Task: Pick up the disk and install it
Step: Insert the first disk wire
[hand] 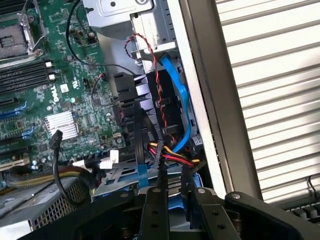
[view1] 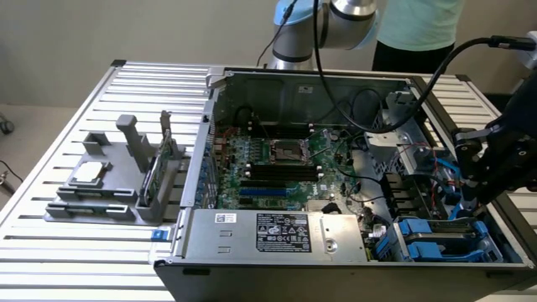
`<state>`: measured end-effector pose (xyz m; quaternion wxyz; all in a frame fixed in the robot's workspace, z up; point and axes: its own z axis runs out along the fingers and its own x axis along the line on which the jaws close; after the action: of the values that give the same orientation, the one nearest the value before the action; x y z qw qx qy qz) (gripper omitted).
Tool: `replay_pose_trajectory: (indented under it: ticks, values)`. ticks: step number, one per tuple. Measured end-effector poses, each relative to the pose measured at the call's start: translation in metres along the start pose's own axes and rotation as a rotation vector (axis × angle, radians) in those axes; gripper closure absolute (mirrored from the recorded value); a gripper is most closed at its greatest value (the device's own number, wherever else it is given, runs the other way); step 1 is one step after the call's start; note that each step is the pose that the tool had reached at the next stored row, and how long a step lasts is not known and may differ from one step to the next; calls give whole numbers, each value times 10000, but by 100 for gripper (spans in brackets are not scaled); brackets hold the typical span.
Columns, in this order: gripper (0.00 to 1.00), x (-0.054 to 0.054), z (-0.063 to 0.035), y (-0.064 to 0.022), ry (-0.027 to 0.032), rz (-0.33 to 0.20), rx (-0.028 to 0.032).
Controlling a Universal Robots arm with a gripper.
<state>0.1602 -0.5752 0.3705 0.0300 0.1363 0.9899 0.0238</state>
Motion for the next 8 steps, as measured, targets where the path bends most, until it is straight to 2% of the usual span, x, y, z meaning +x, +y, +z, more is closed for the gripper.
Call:
replay_pose_trajectory:
  ticks: [8]
  values:
    - [75,79,48,17,-302,338,-61]
